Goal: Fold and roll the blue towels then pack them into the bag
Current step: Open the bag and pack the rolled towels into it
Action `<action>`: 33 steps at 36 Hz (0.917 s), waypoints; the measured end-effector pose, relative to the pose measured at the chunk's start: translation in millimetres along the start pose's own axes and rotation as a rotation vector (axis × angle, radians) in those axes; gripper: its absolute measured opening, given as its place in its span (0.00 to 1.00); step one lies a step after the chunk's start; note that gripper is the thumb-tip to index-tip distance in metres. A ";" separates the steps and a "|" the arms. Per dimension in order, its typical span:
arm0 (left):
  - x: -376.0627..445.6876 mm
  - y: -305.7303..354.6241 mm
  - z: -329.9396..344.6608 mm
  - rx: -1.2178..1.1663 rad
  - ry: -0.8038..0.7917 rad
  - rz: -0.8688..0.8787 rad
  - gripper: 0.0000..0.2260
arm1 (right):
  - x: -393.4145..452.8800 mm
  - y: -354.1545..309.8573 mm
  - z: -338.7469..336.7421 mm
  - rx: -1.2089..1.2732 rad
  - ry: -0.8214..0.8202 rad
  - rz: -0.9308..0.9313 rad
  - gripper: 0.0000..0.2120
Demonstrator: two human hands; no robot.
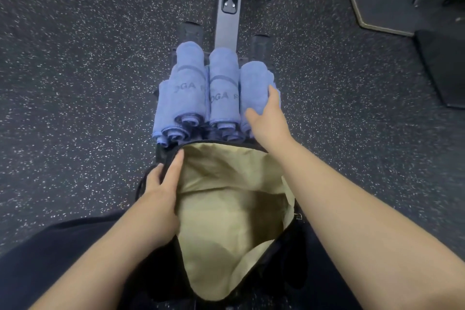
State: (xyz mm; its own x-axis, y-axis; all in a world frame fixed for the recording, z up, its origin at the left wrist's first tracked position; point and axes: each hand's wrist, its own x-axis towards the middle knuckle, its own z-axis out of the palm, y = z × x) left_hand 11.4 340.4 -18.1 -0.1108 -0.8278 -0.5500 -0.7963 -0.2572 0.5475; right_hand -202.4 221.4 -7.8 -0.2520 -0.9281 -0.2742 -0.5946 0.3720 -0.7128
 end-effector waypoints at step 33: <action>-24.3 49.6 -0.5 -1.025 0.068 0.470 0.20 | -150.8 -11.9 25.2 0.388 -0.206 -0.172 0.16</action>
State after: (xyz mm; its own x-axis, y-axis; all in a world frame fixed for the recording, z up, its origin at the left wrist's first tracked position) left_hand -25.1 347.5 22.7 -0.2129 -0.9677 -0.1348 0.1824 -0.1749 0.9676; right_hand -138.1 356.5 25.7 0.0050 -0.9743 -0.2252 -0.2750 0.2152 -0.9371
